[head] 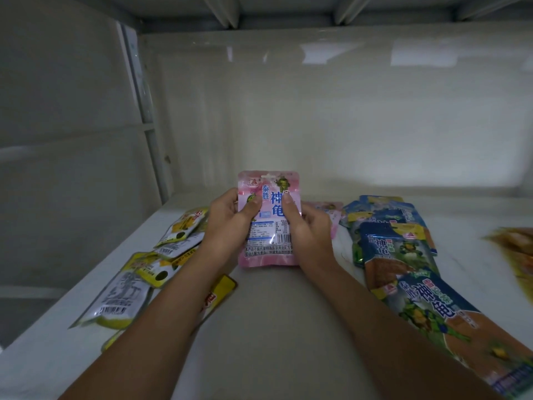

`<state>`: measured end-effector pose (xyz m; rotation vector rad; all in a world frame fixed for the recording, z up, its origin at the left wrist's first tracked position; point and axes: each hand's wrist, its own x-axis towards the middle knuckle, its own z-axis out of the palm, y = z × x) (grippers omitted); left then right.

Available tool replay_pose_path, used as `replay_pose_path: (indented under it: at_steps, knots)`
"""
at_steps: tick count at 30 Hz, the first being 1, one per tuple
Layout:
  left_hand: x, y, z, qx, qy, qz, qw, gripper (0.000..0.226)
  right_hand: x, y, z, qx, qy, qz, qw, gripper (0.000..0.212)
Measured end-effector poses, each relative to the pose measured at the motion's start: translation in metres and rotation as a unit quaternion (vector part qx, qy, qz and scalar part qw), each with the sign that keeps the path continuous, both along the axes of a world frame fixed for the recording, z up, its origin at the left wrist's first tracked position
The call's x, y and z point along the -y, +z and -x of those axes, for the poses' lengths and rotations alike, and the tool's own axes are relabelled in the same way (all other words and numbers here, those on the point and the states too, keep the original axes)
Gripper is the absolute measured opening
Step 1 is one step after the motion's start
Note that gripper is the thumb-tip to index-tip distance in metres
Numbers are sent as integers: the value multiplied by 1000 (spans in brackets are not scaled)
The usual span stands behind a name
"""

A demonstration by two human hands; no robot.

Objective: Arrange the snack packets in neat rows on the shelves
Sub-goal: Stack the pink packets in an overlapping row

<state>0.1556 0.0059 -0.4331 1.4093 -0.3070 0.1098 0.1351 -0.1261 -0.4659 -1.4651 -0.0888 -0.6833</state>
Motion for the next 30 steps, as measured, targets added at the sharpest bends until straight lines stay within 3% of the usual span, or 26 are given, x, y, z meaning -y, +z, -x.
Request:
replay_pose_path:
  at_steps: [5,12,16,19,26,30]
  knots:
    - [0,-1,0,-10,2,-11,1000,6,-1,-1,-3,28,-43,43,998,17]
    - [0,-1,-2,7,21,-14,1000,11,-2,-1,-1,24,-34,65,997,40]
    - [-2,0,-2,36,28,-34,998,12,-2,0,-2,10,-8,3,1000,25]
    - [-2,0,-2,34,8,-36,999,12,-2,1,-2,29,-29,10,999,7]
    - [0,1,3,-70,-64,0,995,16,-1,1,-3,38,-59,-2,998,8]
    - [-1,0,1,-53,-28,14,998,13,-2,3,-6,-22,-13,-44,999,5]
